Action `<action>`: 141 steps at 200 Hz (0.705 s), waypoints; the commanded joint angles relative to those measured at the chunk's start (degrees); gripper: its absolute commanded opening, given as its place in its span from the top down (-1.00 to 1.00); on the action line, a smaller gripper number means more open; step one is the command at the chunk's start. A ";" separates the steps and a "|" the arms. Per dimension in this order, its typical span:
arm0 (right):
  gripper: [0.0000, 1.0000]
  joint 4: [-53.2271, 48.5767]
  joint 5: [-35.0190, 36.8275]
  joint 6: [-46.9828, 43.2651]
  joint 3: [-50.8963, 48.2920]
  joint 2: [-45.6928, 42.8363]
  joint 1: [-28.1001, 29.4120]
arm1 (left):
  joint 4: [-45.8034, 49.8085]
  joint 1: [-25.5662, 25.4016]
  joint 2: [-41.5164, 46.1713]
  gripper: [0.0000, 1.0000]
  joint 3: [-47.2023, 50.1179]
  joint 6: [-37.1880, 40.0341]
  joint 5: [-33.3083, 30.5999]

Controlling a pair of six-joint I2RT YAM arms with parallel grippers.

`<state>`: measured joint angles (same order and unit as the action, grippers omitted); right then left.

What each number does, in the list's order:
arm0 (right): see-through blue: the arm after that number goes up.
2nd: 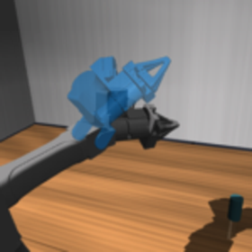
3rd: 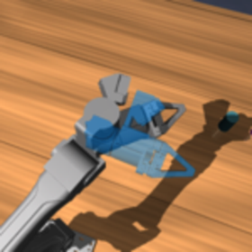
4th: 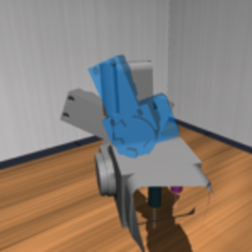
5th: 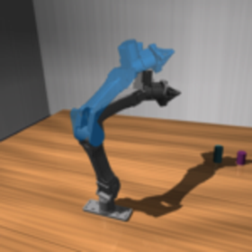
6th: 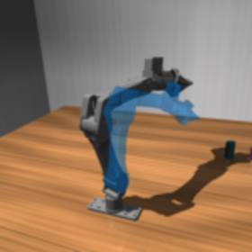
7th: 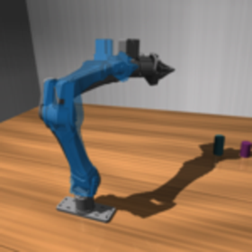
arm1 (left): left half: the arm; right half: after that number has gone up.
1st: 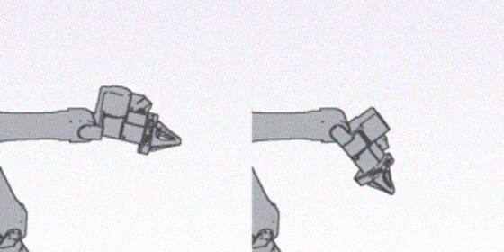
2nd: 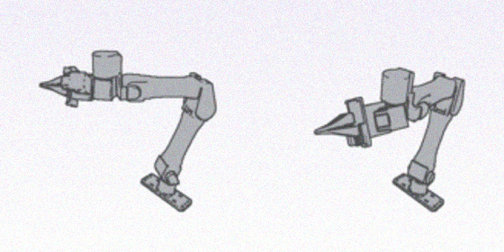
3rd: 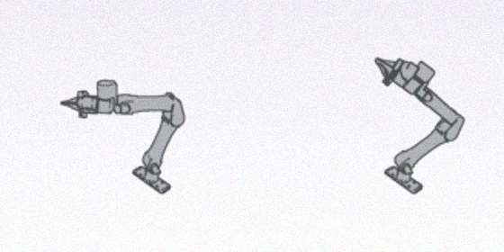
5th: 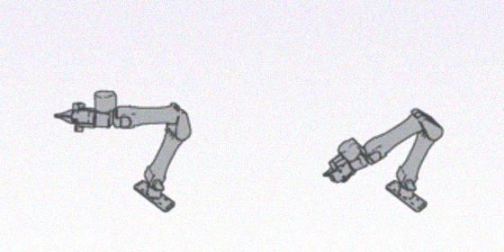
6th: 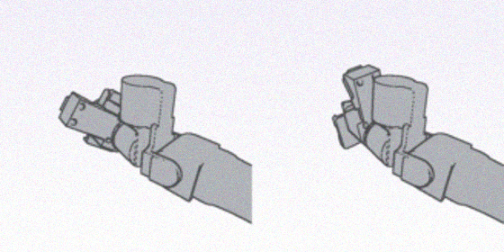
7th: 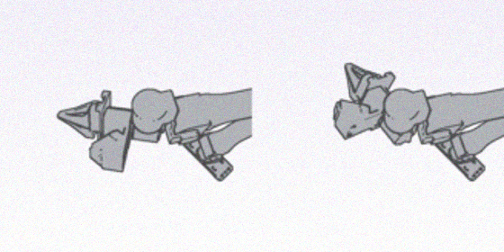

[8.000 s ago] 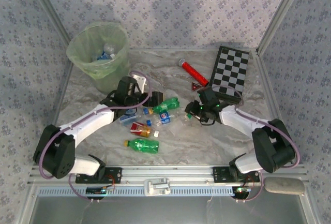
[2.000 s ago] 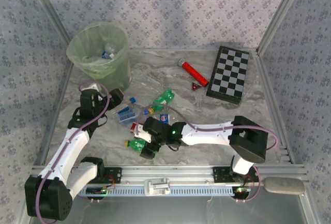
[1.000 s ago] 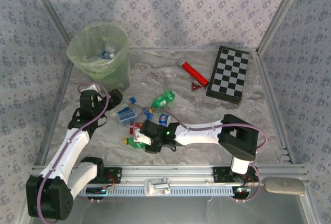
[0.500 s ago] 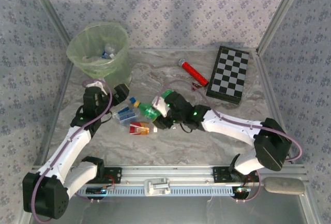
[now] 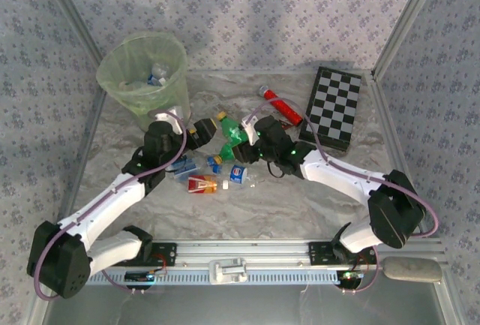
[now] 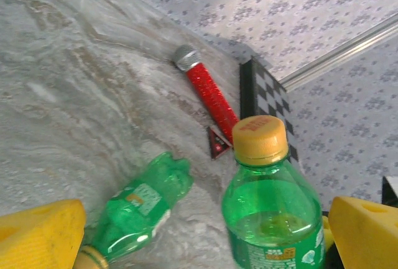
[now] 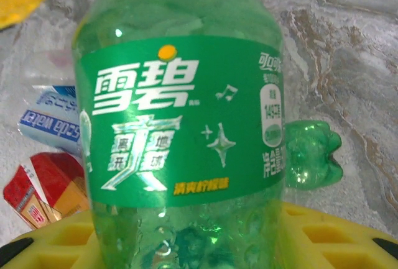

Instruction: Put the plastic bottles in the bin

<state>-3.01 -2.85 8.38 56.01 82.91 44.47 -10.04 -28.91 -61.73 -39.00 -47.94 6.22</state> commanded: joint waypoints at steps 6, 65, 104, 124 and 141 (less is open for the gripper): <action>0.11 6.92 -3.12 0.85 1.21 0.49 -0.43 | -6.57 -0.88 -2.17 -1.00 -3.05 -2.84 2.45; 0.09 14.56 -8.92 0.52 0.15 1.81 -0.35 | -9.06 -3.31 -5.39 -1.00 -4.15 -3.79 3.13; 0.09 16.80 -11.32 0.67 0.29 2.88 -0.35 | -10.17 -3.66 -7.12 -0.87 -5.26 -3.61 4.67; 0.09 18.38 -11.78 0.92 0.01 3.06 -0.25 | -10.76 -3.75 -7.94 -0.63 -5.64 -3.56 5.56; 0.09 18.61 -11.85 0.93 0.21 3.47 -0.22 | -11.55 -3.78 -8.22 -0.44 -5.47 -3.87 5.82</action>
<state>11.86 -13.02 8.60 55.96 85.78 44.16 -18.33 -32.29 -69.47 -42.61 -51.96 10.44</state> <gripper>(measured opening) 0.511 0.762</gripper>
